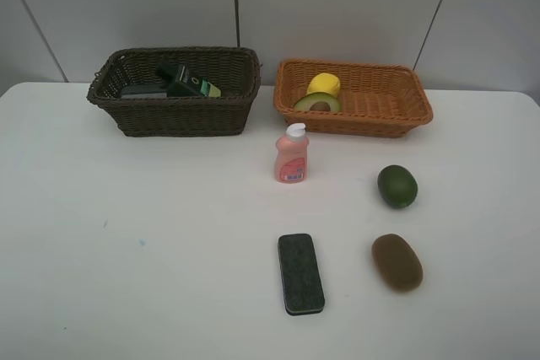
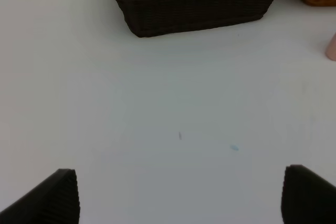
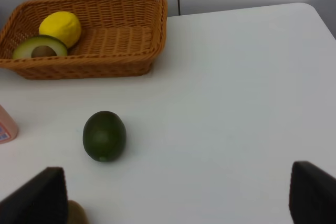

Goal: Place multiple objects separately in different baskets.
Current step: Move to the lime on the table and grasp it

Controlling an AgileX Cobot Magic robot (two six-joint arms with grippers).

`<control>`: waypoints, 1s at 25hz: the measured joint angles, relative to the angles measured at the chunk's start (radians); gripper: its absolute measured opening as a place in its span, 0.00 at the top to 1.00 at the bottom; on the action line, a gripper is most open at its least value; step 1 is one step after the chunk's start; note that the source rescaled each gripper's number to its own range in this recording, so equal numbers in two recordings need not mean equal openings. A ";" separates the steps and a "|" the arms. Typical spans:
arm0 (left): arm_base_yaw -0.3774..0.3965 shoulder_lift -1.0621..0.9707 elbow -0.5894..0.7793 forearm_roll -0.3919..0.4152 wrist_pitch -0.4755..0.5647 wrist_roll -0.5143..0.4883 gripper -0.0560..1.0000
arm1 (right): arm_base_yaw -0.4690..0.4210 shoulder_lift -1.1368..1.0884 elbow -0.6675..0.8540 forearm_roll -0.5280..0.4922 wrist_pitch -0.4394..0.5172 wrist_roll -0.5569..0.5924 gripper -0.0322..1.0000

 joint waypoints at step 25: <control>0.138 0.000 0.000 -0.004 -0.001 0.000 0.00 | 0.002 1.251 -0.255 -0.021 -0.219 0.000 0.00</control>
